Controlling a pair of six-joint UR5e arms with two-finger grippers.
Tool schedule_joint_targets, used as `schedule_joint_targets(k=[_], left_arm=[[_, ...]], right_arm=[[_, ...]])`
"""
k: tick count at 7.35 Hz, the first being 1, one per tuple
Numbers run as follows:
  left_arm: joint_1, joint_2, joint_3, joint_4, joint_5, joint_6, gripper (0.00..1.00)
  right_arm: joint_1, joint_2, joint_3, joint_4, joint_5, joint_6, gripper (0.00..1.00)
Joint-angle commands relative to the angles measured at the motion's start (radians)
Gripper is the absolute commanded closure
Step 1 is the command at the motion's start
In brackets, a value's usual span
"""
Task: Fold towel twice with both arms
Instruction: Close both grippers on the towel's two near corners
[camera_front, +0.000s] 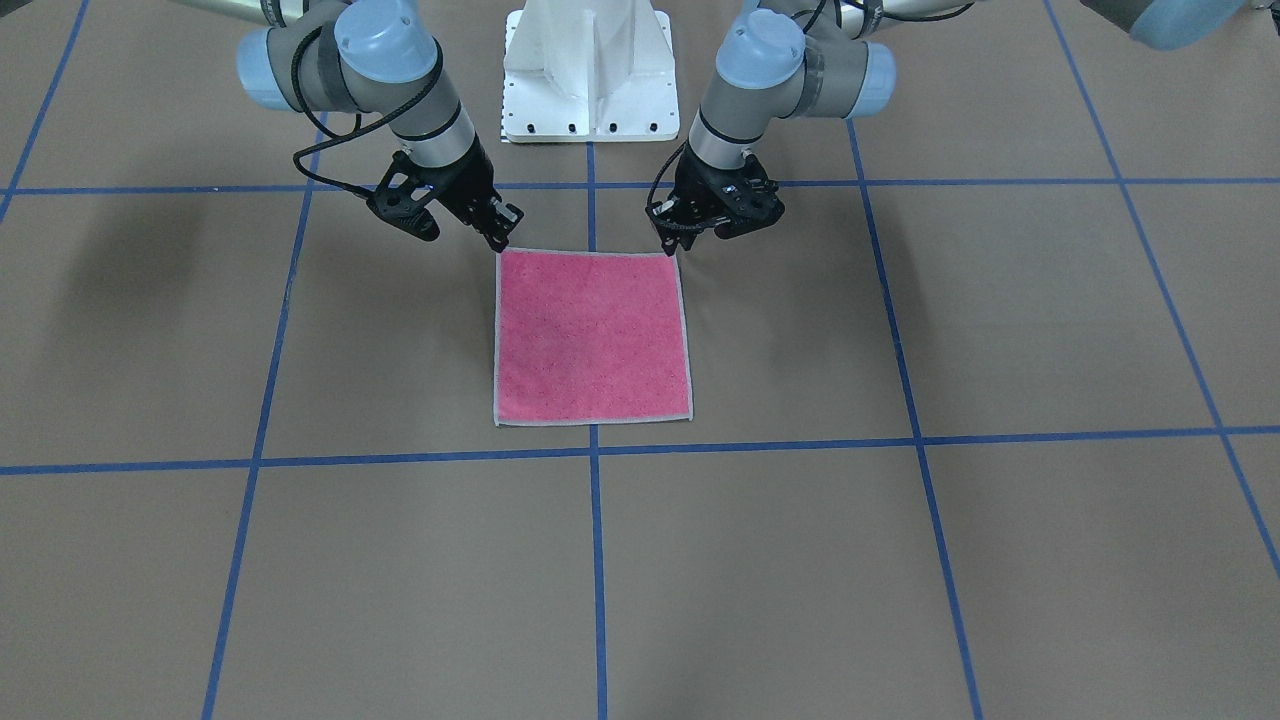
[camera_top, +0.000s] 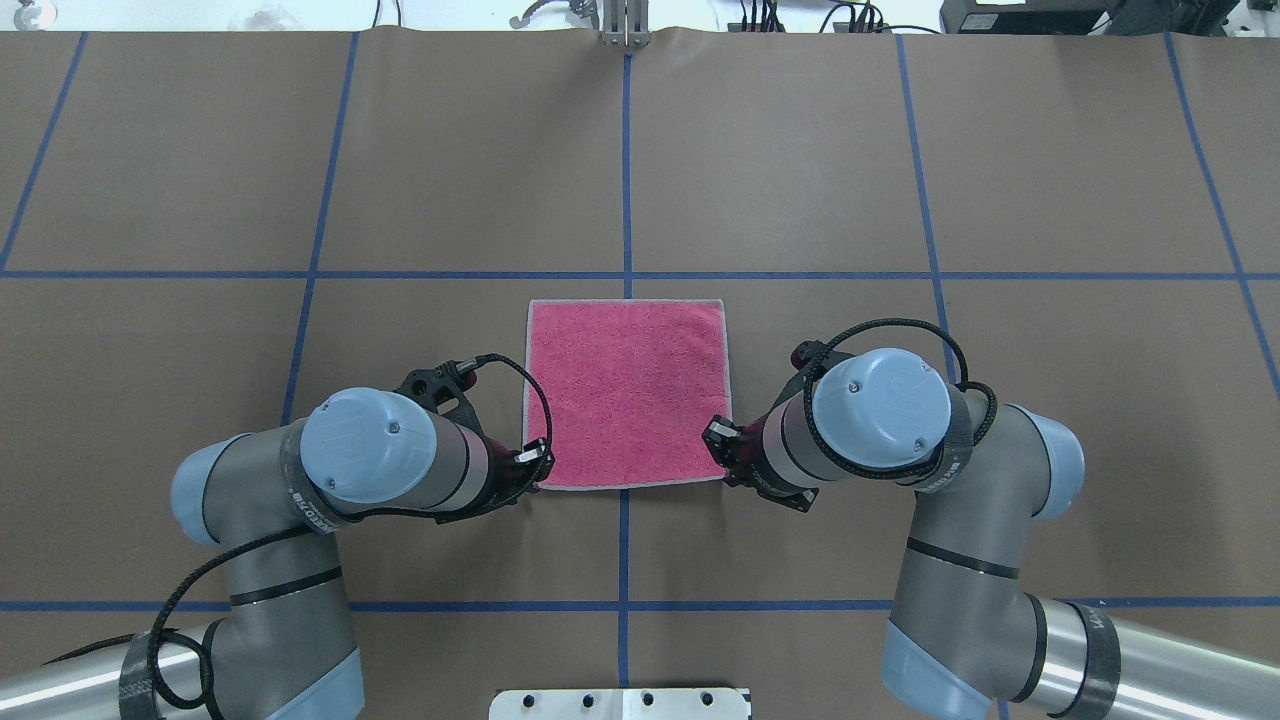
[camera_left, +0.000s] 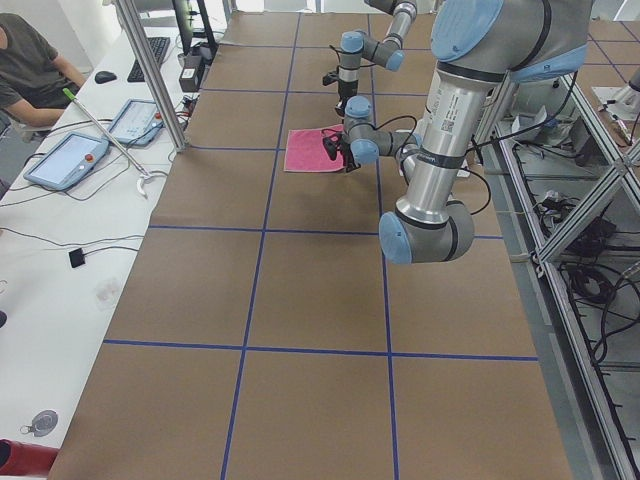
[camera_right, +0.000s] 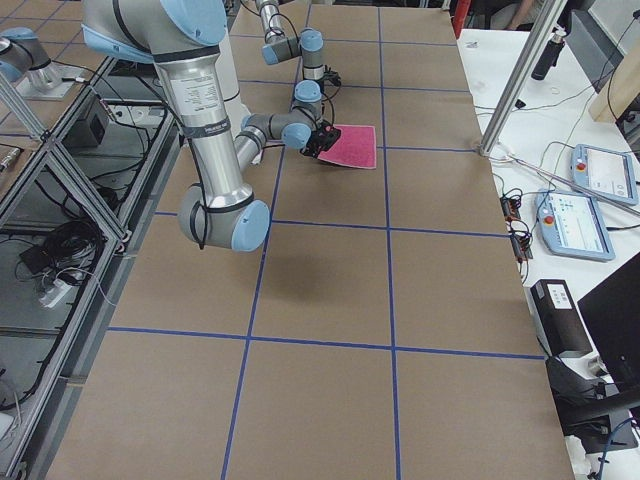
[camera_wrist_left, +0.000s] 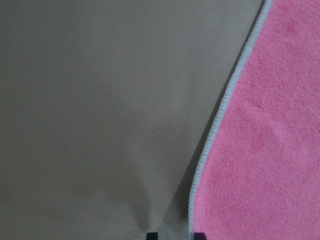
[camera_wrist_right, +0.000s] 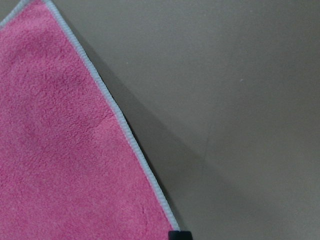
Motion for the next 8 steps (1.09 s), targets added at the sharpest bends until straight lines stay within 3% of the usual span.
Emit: schedule_joint_targets(k=[1,2,4,8], left_arm=[[0.0,-0.006,0.003,-0.001,0.005,-0.001,0.7],[0.0,-0.013,0.014,-0.001,0.005,-0.001,0.72],[0.0,-0.014,0.014,-0.001,0.006,-0.003,1.0],[-0.008,-0.003,-0.049,0.007,0.013,-0.004,1.0]], right_arm=[[0.002,0.0,0.001,0.0,0.0,0.001,1.0],[0.002,0.0,0.001,-0.002,0.0,0.001,1.0],[0.002,0.0,0.001,-0.002,0.0,0.0,1.0],[0.003,0.002,0.014,-0.012,0.0,0.004,1.0]])
